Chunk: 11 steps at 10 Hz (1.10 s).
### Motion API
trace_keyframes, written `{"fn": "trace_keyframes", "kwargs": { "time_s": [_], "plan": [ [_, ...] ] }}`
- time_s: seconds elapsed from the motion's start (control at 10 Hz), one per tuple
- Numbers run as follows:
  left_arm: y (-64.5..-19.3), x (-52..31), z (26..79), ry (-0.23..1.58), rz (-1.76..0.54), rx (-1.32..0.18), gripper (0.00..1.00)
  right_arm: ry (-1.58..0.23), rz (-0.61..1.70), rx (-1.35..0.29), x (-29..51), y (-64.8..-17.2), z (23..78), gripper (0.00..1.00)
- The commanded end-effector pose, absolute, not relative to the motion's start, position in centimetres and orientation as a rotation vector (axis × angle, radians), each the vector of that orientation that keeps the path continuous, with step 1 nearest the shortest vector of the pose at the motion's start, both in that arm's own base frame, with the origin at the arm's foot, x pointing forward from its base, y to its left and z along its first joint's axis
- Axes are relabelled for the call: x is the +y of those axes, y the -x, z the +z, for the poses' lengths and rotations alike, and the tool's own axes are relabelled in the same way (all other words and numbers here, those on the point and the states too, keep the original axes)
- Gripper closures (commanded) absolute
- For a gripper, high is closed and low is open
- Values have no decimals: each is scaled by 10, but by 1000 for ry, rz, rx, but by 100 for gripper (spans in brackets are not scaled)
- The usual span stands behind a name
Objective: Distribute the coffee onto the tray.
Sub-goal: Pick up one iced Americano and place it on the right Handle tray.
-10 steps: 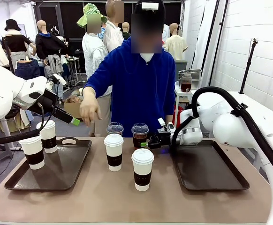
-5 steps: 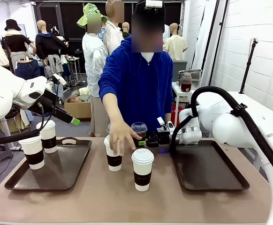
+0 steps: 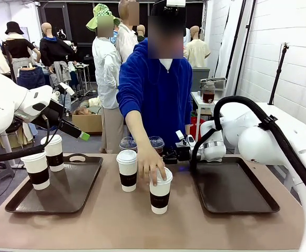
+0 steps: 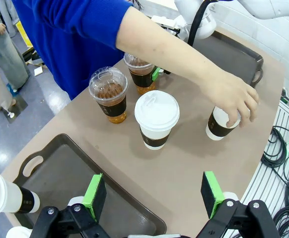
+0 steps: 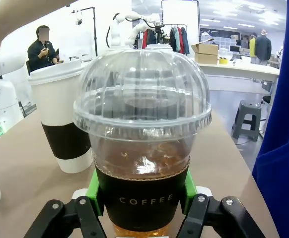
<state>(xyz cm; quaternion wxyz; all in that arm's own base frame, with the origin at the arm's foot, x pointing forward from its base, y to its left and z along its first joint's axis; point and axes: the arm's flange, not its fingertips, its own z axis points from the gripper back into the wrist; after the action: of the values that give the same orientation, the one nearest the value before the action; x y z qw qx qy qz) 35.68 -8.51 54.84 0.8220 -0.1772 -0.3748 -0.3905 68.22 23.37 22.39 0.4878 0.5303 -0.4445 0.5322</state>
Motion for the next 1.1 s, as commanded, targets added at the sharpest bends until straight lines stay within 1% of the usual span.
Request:
{"fn": "trace_keyframes", "kwargs": {
  "time_s": [0.0, 0.6, 0.8, 1.0],
  "plan": [
    [-357, -84, 547, 393, -829, -799, 0, -1292, 1305, -1060, 232, -689, 250, 31],
    [-357, -84, 547, 393, -829, -799, 0, -1255, 1329, -1091, 176, -689, 340, 31],
    [-357, -84, 547, 393, -829, -799, 0, -1245, 1334, -1086, 145, -676, 364, 31],
    [-357, -84, 547, 393, -829, -799, 0, -1241, 1334, -1084, 116, -659, 375, 31]
  ]
}}
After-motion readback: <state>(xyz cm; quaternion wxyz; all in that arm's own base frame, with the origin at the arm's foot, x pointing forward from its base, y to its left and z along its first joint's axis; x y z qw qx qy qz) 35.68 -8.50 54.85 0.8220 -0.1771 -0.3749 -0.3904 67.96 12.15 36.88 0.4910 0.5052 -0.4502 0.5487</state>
